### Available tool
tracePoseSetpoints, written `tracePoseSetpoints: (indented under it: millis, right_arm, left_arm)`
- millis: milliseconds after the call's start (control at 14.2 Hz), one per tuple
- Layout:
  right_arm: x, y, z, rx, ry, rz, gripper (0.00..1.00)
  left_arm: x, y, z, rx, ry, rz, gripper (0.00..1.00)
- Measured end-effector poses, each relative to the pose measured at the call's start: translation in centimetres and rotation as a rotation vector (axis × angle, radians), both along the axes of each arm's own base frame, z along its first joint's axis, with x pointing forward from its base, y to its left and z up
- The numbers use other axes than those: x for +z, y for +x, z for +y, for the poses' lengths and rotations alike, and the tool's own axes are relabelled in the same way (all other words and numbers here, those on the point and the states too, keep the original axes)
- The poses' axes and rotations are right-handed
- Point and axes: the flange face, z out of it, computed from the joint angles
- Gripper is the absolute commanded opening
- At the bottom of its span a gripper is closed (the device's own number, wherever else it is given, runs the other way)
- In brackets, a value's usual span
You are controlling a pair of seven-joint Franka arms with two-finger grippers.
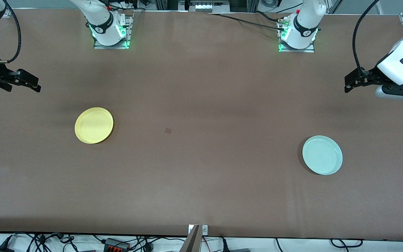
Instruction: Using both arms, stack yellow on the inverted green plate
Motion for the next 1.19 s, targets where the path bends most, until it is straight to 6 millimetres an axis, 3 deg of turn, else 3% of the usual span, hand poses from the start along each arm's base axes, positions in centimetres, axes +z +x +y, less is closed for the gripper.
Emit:
tracePoseSetpoints:
  millis: [843,1194]
  right_arm:
    - [-0.03,-0.04,-0.56,-0.003,-0.021,0.002,1.00]
    - [-0.49,0.12,0.24,0.014,-0.027,0.012,1.00]
  left_arm:
    - [0.00,-0.01,-0.18,-0.003,0.000,0.000,1.00]
    - [0.00,-0.02,-0.31,-0.006,0.000,0.000,1.00]
